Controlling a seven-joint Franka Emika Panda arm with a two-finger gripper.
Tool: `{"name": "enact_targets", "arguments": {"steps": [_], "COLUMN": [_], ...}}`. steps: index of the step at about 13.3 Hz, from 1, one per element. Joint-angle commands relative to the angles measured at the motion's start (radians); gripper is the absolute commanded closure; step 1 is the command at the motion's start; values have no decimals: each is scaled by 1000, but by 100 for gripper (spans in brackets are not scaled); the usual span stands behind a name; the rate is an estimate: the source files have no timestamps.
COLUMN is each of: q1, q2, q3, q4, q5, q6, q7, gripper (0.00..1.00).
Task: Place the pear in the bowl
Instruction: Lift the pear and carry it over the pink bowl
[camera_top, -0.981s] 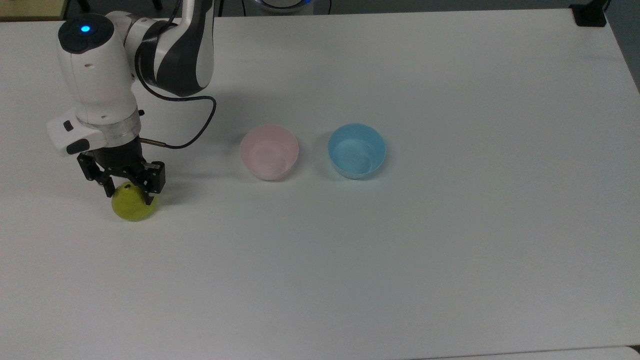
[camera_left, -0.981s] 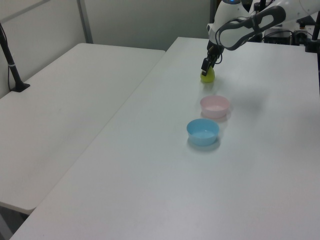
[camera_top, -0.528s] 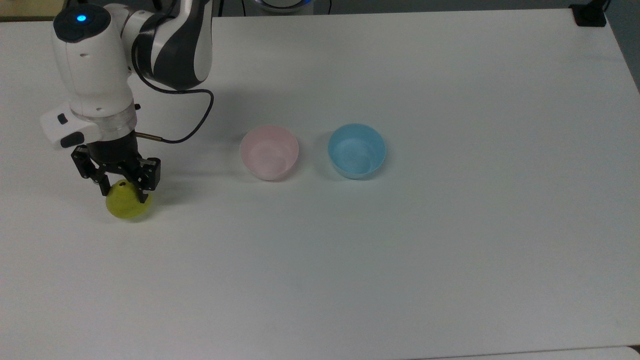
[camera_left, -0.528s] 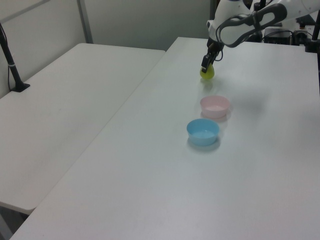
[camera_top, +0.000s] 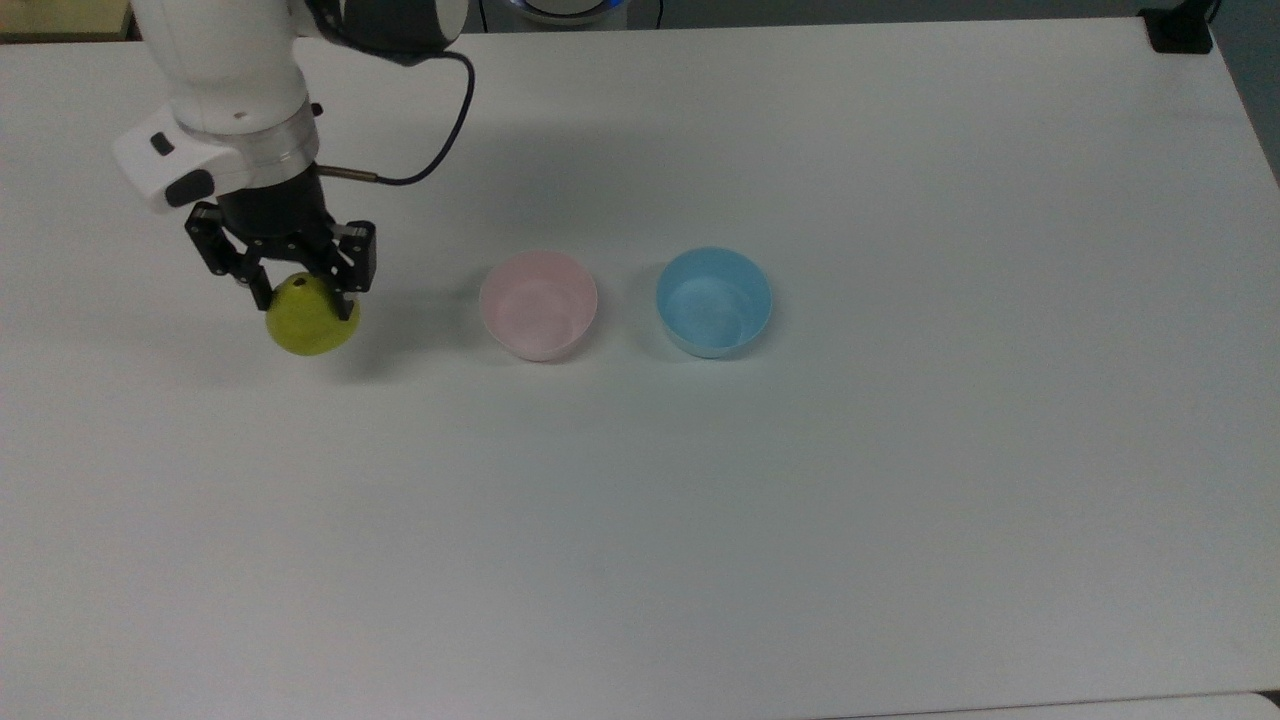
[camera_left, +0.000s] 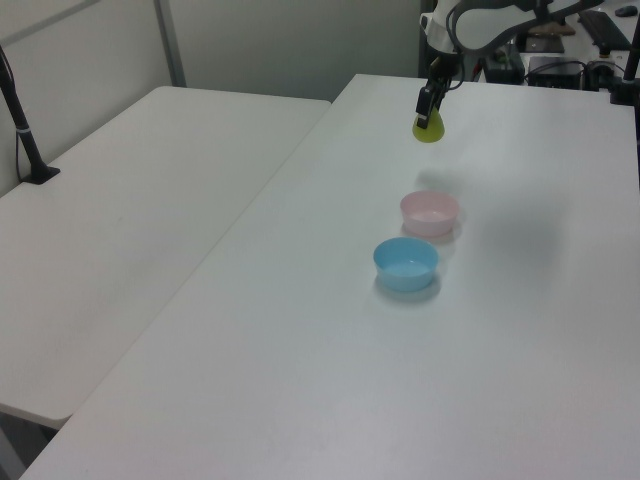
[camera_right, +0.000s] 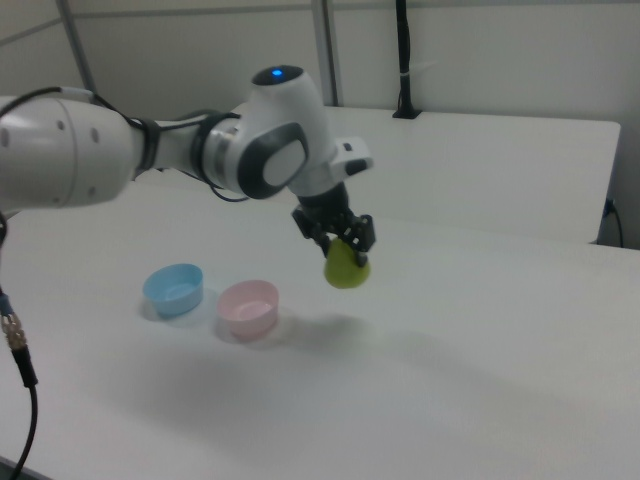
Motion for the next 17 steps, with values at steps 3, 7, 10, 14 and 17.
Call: {"name": "enact_targets", "arguments": {"steps": [3,7,10,14,17], "q1": [133,224,271,291,296], "q2": [-157,-140,-111,-60,-33], "q3": [-9,-9,-7,-7,-7], "q4": [-165,-166,-165,-166,-168], "q5": [-14,-17,-17,-63,-80], "q6": [-66,-63,-58,-58,-55], "q7": [66,154,194,235,245], "gripper": [67,67,66,66,62]}}
